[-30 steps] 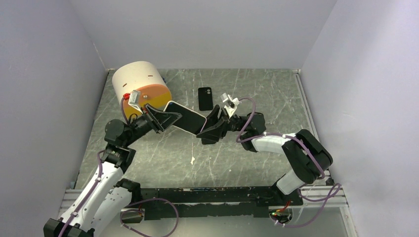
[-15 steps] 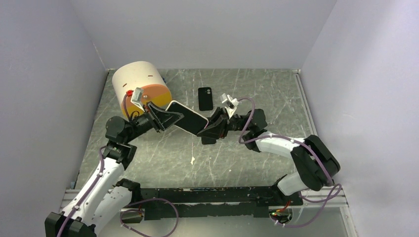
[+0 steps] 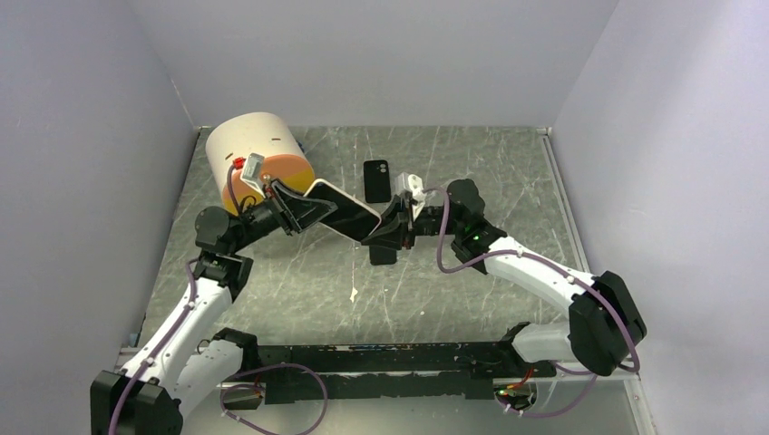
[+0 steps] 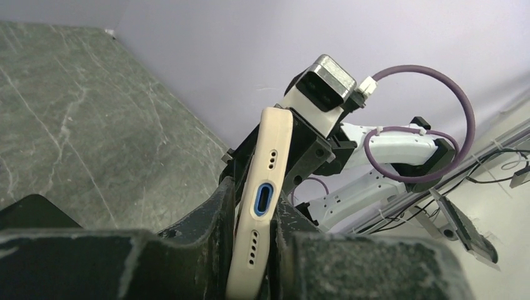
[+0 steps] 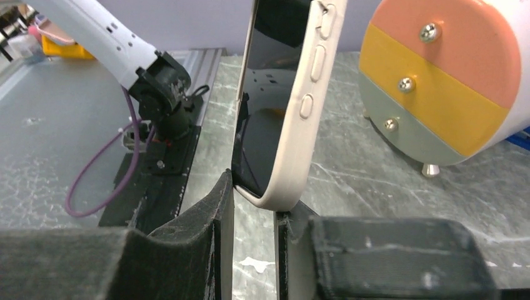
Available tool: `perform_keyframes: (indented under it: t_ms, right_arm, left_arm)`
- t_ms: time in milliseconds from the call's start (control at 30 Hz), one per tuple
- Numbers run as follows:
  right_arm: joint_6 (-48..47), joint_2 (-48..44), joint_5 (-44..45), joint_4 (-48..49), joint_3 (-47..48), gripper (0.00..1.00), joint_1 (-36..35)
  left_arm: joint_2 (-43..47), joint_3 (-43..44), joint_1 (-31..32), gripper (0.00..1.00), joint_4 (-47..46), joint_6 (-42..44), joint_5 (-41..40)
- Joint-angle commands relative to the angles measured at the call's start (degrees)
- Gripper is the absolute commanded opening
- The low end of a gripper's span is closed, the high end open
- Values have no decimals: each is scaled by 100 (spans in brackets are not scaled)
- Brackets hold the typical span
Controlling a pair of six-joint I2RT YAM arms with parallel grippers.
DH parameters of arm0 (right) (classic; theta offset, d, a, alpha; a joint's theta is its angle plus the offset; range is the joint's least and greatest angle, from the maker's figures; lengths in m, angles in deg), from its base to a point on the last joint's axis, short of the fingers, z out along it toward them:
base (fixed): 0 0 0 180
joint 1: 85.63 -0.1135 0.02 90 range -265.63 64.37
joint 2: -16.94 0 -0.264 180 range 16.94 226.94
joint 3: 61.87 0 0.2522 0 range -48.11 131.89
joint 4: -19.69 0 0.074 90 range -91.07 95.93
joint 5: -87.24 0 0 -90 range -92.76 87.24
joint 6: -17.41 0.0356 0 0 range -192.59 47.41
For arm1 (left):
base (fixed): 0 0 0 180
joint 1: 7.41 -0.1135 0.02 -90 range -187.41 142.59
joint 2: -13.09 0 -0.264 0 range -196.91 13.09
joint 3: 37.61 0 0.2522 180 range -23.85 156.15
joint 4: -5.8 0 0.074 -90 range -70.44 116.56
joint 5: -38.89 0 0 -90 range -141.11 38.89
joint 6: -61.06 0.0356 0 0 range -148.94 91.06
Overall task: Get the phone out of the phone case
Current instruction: Remove the phone case from the phone.
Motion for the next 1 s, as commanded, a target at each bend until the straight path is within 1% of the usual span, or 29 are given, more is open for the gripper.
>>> perform_keyframes:
  t_ms: [0, 167, 300, 367, 433, 533, 600, 633, 700, 767, 833, 967]
  right_arm:
    - [-1927, 149, 518, -173, 51, 13, -434]
    - [-2171, 139, 836, -207, 136, 13, -469]
    - [-1859, 150, 894, 305, 59, 14, -466]
    - [-1634, 143, 809, 464, 6, 21, -470]
    - [-1295, 66, 783, 753, -142, 33, -471]
    - [-788, -103, 855, 1313, -482, 47, -466]
    - [-657, -220, 957, 1401, -635, 55, -465]
    - [-652, -280, 981, 1343, -678, 58, -462]
    - [-725, -395, 968, 1117, -706, 61, -428]
    - [-818, -502, 874, 816, -688, 63, -355]
    - [-947, -608, 820, 429, -625, 64, -307]
    - [-1240, -739, 788, -219, -404, 64, -298]
  left_arm:
    - [-168, 226, 133, 3, 226, -1383, -410]
    - [-122, 285, 108, 2, 515, -1314, -440]
    - [-89, 246, 93, 2, 404, -1275, -433]
    - [2, 214, 74, 2, 405, -1097, -515]
    - [112, 153, 29, 3, 461, -915, -637]
    - [169, 55, -63, 2, 249, -936, -634]
    - [133, 87, -152, 2, 174, -954, -487]
    - [108, 161, -216, 2, 214, -915, -367]
    - [76, 295, -387, 2, 280, -776, -52]
    - [45, 521, -576, 3, 569, -504, 336]
    - [14, 808, -698, 3, 1016, -126, 696]
    - [-86, 1444, -728, 2, 2180, 852, 1356]
